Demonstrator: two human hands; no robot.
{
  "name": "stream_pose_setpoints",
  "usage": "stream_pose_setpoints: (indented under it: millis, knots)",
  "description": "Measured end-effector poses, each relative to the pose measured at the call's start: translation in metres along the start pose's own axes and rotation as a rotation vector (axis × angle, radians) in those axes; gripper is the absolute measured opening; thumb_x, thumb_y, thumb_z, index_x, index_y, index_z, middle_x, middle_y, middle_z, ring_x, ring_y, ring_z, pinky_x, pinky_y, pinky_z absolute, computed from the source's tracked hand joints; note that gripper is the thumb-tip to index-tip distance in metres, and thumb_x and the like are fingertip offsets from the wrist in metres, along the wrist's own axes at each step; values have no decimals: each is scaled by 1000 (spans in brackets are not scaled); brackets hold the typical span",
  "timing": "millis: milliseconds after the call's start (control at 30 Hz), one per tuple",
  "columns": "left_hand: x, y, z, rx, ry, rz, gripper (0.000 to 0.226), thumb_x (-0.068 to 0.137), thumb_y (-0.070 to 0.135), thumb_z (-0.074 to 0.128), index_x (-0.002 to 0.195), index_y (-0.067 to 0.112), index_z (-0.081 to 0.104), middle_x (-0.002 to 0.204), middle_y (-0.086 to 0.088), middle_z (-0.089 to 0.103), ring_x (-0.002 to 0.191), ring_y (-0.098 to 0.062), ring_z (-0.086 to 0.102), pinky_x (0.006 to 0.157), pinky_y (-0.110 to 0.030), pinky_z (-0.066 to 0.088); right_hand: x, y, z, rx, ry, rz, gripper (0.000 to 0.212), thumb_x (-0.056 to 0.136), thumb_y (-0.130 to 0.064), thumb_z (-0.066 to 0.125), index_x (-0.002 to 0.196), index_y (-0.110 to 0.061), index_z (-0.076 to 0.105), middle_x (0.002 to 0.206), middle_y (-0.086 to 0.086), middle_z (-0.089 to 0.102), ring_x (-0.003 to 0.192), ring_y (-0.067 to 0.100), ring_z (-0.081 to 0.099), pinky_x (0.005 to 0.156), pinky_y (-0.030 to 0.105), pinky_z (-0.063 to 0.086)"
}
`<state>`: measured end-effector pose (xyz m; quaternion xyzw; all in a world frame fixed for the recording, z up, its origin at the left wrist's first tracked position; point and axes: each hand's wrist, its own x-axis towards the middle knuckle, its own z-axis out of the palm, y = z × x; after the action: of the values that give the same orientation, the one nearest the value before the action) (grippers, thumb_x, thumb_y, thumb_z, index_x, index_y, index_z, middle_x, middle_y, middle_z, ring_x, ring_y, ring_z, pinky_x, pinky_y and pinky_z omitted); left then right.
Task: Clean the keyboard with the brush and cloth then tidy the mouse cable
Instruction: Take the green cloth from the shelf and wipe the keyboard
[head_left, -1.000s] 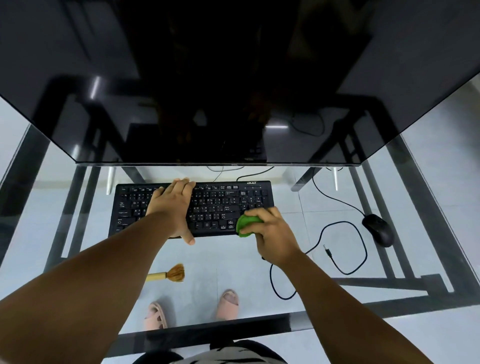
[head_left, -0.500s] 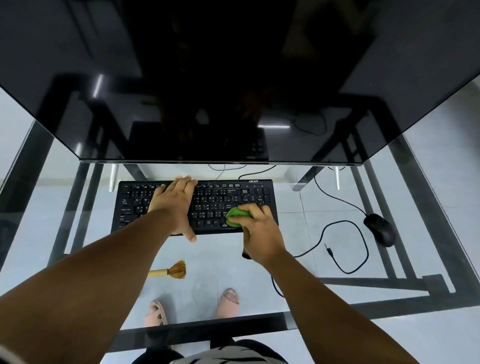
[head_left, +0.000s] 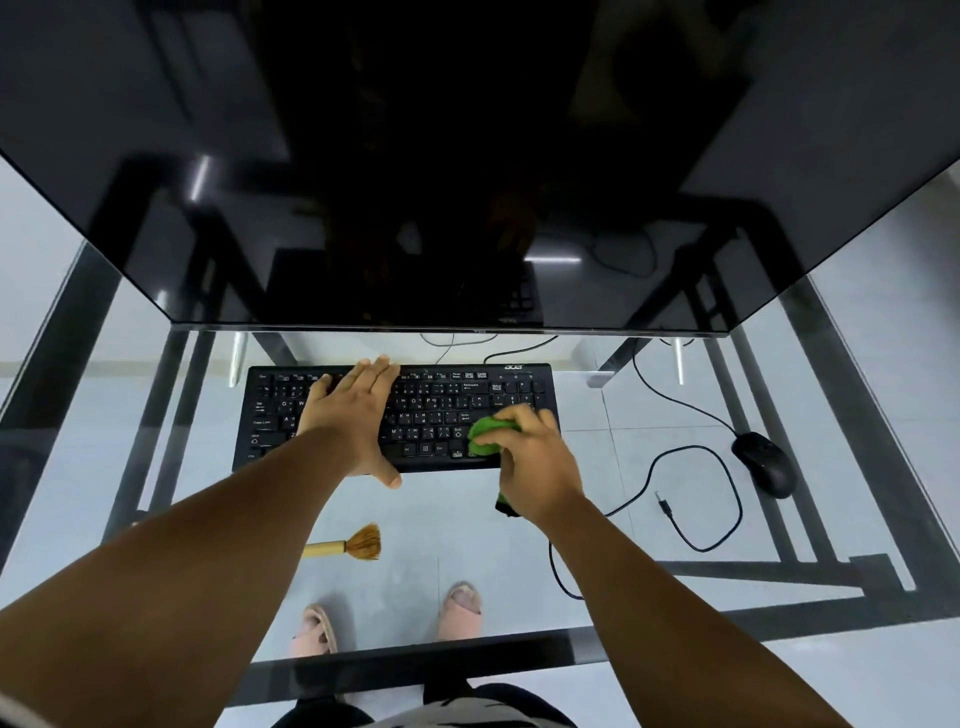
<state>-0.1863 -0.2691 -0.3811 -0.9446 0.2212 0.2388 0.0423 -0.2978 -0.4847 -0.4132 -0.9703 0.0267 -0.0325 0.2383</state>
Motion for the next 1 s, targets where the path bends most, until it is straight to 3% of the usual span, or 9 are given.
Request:
stream_pose_setpoints:
  millis: [133, 333, 400, 467, 533, 667, 767, 833, 1000]
  knots:
    - [-3, -5, 6, -2, 24, -45, 151, 48, 79, 72, 152, 20, -19, 162, 4, -16, 150, -15, -9, 121, -47, 6, 0, -2, 11, 23, 93, 53, 47, 77, 9, 58, 96, -30, 77, 110, -12, 60, 93, 24, 48, 71, 32, 53]
    - [-12, -11, 16, -68, 77, -84, 146, 52, 84, 66, 152, 18, -18, 162, 3, -17, 149, -16, -13, 121, -46, 2, 15, -18, 17, 49, -2, -116, 51, 79, 11, 56, 106, -28, 76, 115, -7, 61, 97, 25, 50, 83, 23, 43]
    - [-15, -17, 19, -85, 92, -84, 143, 54, 86, 62, 153, 18, -16, 162, 4, -17, 149, -15, -13, 121, -46, 1, 16, -5, 16, 81, 133, 23, 51, 78, 9, 55, 106, -28, 76, 117, -5, 62, 98, 26, 52, 86, 24, 44]
    - [-18, -27, 22, -106, 114, -86, 140, 55, 87, 60, 153, 18, -13, 162, 4, -14, 150, -15, -10, 122, -45, 1, 22, -1, 12, 106, 246, 287, 46, 83, 1, 56, 116, -26, 71, 125, 4, 58, 101, 30, 49, 90, 36, 48]
    - [-21, -38, 24, -128, 135, -90, 139, 55, 88, 59, 154, 18, -10, 163, 3, -12, 150, -15, -8, 122, -45, 1, 32, -8, 12, 85, 200, 455, 44, 89, -14, 59, 132, -25, 60, 137, 8, 49, 109, 33, 46, 95, 39, 45]
    - [-25, -56, 27, -155, 157, -113, 141, 53, 91, 55, 154, 17, -8, 163, 2, -10, 150, -16, -8, 122, -44, 1, 55, -43, 18, 45, 2, 250, 54, 90, -24, 59, 142, -23, 46, 148, 5, 39, 126, 30, 40, 107, 35, 32]
    - [-26, -66, 28, -174, 161, -136, 143, 51, 92, 55, 154, 16, -8, 163, 1, -11, 150, -16, -9, 122, -42, 0, 57, -64, 28, 45, -158, 18, 54, 89, -13, 57, 142, -23, 50, 151, 1, 39, 127, 28, 37, 112, 37, 36]
    - [-26, -74, 27, -174, 149, -154, 145, 50, 92, 55, 154, 15, -10, 163, 0, -13, 150, -16, -11, 122, -42, 0, 55, -60, 29, 38, -154, -59, 52, 87, -7, 57, 137, -22, 57, 147, 1, 45, 124, 27, 40, 110, 37, 39]
    - [-31, -98, 28, -191, 125, -216, 147, 49, 92, 57, 154, 15, -11, 163, -2, -15, 150, -17, -8, 122, -44, 1, 59, -40, 22, -12, 62, 226, 46, 85, -3, 55, 128, -19, 65, 138, 6, 53, 116, 30, 45, 104, 38, 44]
